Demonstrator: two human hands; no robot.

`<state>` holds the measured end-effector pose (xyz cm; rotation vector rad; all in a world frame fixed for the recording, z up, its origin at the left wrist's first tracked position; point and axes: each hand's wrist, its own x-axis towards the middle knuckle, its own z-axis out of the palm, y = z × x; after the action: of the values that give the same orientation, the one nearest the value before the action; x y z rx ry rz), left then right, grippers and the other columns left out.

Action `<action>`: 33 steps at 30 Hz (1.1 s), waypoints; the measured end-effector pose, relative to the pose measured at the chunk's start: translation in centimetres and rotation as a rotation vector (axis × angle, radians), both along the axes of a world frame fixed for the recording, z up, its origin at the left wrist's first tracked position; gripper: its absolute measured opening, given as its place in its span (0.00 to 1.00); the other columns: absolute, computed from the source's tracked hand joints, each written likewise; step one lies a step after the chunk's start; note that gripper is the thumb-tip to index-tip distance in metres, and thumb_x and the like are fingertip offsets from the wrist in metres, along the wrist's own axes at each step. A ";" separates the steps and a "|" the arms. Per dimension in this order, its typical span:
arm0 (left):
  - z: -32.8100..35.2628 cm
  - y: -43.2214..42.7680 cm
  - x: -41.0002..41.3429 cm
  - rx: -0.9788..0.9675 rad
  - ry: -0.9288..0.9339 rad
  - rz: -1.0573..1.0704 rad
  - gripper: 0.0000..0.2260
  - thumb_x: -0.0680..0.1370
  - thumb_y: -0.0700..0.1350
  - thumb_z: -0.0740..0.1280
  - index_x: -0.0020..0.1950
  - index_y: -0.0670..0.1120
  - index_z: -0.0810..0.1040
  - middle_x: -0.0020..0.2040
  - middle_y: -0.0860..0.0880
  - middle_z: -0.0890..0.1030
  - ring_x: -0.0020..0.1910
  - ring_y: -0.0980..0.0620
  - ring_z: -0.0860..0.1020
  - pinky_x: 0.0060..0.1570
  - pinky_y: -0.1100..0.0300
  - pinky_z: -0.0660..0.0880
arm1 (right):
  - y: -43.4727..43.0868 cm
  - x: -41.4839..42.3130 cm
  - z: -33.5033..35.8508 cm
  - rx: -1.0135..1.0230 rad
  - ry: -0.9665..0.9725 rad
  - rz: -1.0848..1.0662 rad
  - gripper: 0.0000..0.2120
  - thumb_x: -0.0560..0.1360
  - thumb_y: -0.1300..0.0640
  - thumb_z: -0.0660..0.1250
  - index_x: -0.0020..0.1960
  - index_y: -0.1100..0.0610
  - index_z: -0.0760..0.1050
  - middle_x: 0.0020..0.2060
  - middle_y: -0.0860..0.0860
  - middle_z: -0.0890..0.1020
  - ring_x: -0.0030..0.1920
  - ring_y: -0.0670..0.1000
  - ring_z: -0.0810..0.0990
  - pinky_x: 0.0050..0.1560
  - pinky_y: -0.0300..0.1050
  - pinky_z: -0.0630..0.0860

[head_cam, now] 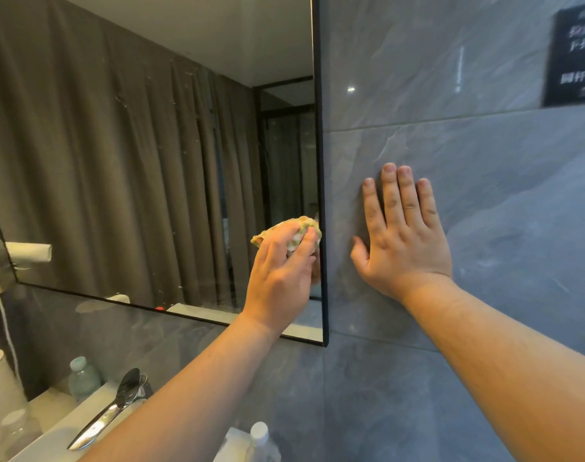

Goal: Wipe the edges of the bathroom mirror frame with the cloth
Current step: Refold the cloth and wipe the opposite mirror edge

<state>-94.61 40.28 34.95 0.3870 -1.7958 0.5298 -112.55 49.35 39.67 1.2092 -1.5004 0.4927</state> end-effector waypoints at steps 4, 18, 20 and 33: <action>-0.7 0.0 -0.2 0.018 0.014 -0.036 0.16 0.79 0.40 0.66 0.66 0.38 0.77 0.64 0.43 0.69 0.65 0.42 0.72 0.63 0.45 0.72 | -0.1 -0.1 0.0 -0.009 0.011 0.006 0.39 0.75 0.44 0.56 0.80 0.62 0.49 0.79 0.64 0.49 0.79 0.62 0.46 0.78 0.58 0.40; 3.6 -1.6 1.3 -0.248 -0.087 0.055 0.09 0.76 0.39 0.70 0.55 0.45 0.85 0.55 0.44 0.81 0.57 0.44 0.75 0.58 0.49 0.72 | 1.4 -0.4 3.5 -0.138 0.067 0.223 0.23 0.69 0.53 0.65 0.62 0.61 0.77 0.64 0.63 0.75 0.64 0.63 0.71 0.62 0.56 0.66; 5.2 -1.3 1.3 -0.274 -0.053 0.037 0.09 0.79 0.41 0.66 0.54 0.46 0.85 0.54 0.45 0.83 0.53 0.45 0.75 0.52 0.49 0.72 | 1.5 0.0 7.6 -0.168 0.092 0.289 0.17 0.68 0.55 0.64 0.54 0.61 0.79 0.59 0.61 0.78 0.56 0.63 0.76 0.55 0.54 0.68; 14.3 -0.5 -0.1 -0.052 0.130 -0.056 0.13 0.72 0.35 0.73 0.57 0.40 0.83 0.54 0.44 0.82 0.55 0.46 0.78 0.65 0.65 0.66 | -0.6 0.5 17.0 0.024 0.226 -0.008 0.36 0.76 0.42 0.50 0.78 0.62 0.56 0.78 0.63 0.57 0.78 0.62 0.54 0.78 0.58 0.48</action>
<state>-94.69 39.77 49.28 0.3269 -1.6592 0.5000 -112.08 48.79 56.66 1.2340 -1.3208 0.3217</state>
